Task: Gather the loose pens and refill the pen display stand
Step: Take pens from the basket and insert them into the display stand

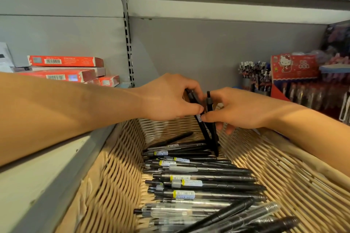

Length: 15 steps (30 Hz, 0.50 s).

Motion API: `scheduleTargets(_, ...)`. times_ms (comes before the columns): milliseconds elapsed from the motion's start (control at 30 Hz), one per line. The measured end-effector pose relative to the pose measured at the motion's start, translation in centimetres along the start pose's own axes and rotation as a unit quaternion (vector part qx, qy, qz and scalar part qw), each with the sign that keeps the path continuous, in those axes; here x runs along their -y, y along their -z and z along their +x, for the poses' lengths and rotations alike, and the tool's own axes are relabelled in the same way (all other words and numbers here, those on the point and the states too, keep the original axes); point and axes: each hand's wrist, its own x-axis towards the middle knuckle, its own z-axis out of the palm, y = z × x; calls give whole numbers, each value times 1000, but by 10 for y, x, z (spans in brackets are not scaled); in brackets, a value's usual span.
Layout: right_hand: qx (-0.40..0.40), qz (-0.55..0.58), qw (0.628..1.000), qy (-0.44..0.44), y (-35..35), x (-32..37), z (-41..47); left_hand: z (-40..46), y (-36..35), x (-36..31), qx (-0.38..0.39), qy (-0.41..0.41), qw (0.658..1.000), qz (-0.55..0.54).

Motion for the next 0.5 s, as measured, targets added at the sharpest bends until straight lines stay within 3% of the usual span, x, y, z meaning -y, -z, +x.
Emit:
scheduleTargets(200, 1, -28, 1000, 6, 2, 3, -1, -1, 0, -2, -2, 3, 999, -53)
scheduleTargets(400, 1, -27, 1000, 9, 2, 3, 0, 1, 1, -6, 21, 47, 977, -206)
scheduleTargets(467, 5, -23, 1000, 0, 3, 1, 0, 4, 4, 1, 28, 96, 983, -156)
scheduleTargets(500, 4, -23, 1000, -4, 3, 1, 0, 3, 6, 6, 49, 116, 989, -81)
